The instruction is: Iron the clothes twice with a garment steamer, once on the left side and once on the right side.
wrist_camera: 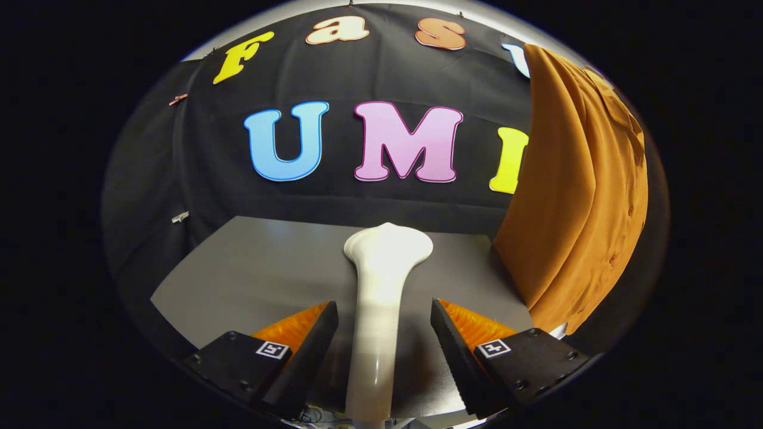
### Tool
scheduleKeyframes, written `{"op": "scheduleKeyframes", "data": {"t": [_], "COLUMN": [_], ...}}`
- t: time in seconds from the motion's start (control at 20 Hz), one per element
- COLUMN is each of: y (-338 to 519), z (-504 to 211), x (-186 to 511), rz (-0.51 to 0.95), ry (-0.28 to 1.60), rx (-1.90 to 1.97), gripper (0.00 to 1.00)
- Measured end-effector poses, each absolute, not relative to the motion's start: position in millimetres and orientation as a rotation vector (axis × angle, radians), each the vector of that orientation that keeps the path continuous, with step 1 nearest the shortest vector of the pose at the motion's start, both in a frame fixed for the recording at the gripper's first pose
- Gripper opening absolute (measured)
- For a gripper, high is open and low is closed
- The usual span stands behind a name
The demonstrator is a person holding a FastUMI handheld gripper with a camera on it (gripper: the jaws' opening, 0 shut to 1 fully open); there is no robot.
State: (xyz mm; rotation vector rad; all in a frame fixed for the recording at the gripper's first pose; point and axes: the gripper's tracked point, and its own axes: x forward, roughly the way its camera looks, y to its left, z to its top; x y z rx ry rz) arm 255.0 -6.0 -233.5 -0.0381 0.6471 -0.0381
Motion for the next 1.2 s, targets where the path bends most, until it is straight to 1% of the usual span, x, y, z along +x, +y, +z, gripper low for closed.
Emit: {"op": "scheduleKeyframes", "data": {"t": [0.1,0.15,0.3,0.35,0.4,0.45,0.5,0.55,0.75,1.0,1.2], "y": [-10.0,-8.0,-3.8,1.2,0.3,1.0,3.4,4.6,9.2,6.3,5.3], "z": [-243.2,-247.6,-258.2,-258.4,-254.1,-254.2,-253.7,-254.0,-244.2,-197.0,-160.6], "x": [255.4,255.9,257.4,257.2,253.2,257.7,257.6,258.4,256.4,238.8,206.0], "rz": [-0.056,-0.047,-0.036,-0.023,-0.026,-0.023,-0.020,-0.012,0.002,-0.016,-0.048], "ry": [0.687,0.710,0.755,0.757,0.767,0.764,0.765,0.762,0.726,0.610,0.524], "rx": [-0.049,-0.036,0.009,0.025,0.013,-0.002,-0.003,-0.008,-0.001,-0.001,0.009], "gripper": [0.95,0.87,0.74,0.64,0.58,0.45,0.45,0.38,0.38,0.38,0.38]}}
